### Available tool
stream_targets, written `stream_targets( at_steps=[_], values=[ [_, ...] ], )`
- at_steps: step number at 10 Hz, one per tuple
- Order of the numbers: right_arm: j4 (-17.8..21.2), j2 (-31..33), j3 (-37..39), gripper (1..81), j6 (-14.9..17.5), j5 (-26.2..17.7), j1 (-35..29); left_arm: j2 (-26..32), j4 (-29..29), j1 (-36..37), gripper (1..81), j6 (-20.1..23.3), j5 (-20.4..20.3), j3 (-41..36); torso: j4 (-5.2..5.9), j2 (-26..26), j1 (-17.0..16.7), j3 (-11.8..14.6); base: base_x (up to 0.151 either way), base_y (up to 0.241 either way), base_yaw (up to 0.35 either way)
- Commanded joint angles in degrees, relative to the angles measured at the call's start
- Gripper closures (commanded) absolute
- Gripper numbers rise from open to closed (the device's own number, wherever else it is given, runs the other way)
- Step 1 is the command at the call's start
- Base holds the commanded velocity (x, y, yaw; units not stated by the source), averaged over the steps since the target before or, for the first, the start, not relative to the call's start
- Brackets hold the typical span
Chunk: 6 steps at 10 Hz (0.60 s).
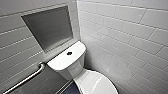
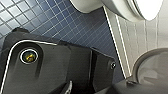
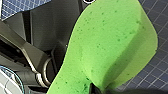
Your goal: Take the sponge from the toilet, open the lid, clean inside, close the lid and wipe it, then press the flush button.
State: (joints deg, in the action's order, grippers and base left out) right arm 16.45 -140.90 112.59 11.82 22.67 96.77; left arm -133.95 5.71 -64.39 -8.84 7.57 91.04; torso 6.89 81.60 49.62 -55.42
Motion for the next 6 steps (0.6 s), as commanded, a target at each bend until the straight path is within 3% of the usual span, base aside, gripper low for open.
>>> stream_targets(
  at_steps=[1,3,6],
  values=[
    [2.36,3.40,-3.35,81.1,1.36,-3.51,-0.73,1.49,-13.95,-6.92,1.0,1.10,2.27,-2.44,0.00,0.00,0.00,0.00,0.000,0.000,0.000],
    [1.92,8.49,-10.37,81.1,1.36,-3.43,-2.22,0.09,-17.48,-10.80,1.0,1.19,-0.80,-0.08,0.00,0.00,-0.02,0.00,0.000,0.000,0.000],
    [1.75,20.17,-25.38,81.1,-1.10,-3.34,-7.67,-4.49,-21.96,-13.87,1.0,1.19,-0.98,4.58,0.00,0.00,-0.05,0.02,0.000,0.000,0.000]
  ],
)
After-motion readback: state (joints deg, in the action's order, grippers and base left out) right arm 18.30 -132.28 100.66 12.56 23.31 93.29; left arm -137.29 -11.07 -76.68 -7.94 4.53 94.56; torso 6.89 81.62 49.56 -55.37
